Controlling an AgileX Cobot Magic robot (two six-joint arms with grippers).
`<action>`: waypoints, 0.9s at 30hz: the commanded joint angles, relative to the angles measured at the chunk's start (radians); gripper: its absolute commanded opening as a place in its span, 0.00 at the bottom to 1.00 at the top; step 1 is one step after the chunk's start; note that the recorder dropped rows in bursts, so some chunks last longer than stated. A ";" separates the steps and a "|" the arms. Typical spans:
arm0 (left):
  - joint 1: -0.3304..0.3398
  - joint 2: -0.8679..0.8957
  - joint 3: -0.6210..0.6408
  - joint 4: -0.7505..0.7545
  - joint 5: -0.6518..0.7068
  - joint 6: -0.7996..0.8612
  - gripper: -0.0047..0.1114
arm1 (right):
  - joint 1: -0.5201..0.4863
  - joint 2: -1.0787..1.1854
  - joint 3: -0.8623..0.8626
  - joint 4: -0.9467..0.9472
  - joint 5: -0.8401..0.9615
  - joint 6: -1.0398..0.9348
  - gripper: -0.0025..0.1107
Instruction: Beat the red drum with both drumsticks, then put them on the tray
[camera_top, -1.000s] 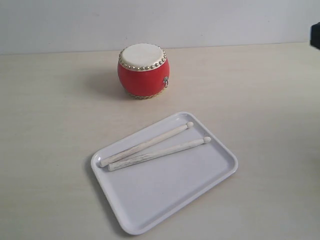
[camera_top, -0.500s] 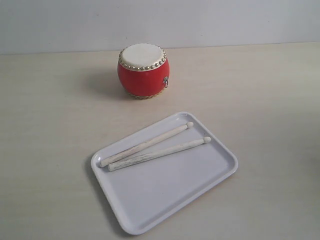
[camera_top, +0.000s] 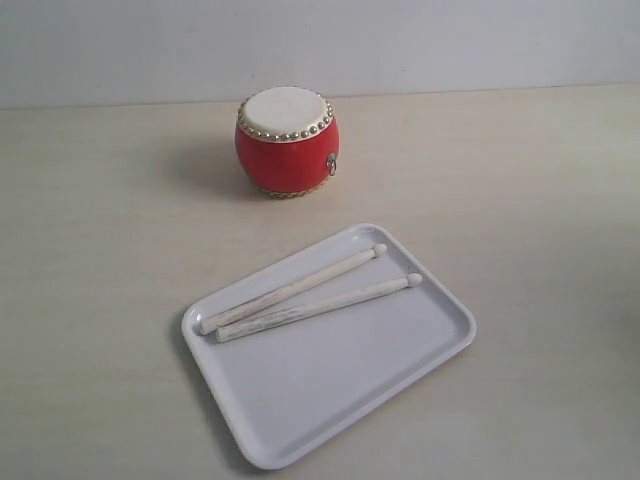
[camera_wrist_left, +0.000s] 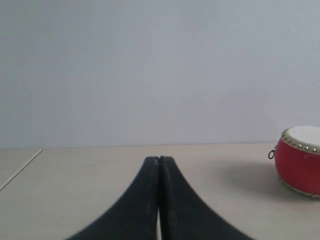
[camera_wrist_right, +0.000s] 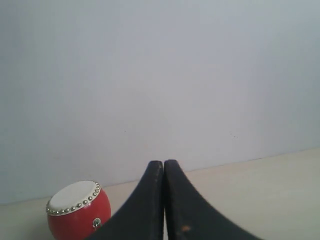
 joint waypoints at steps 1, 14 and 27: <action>0.005 -0.004 0.003 -0.001 -0.001 0.004 0.04 | -0.007 -0.051 0.102 -0.023 -0.079 -0.005 0.02; 0.005 -0.004 0.003 -0.001 -0.001 0.004 0.04 | 0.010 -0.086 0.202 -0.009 -0.110 -0.007 0.02; 0.005 -0.004 0.003 -0.001 -0.001 0.004 0.04 | 0.010 -0.086 0.202 0.189 -0.102 -0.283 0.02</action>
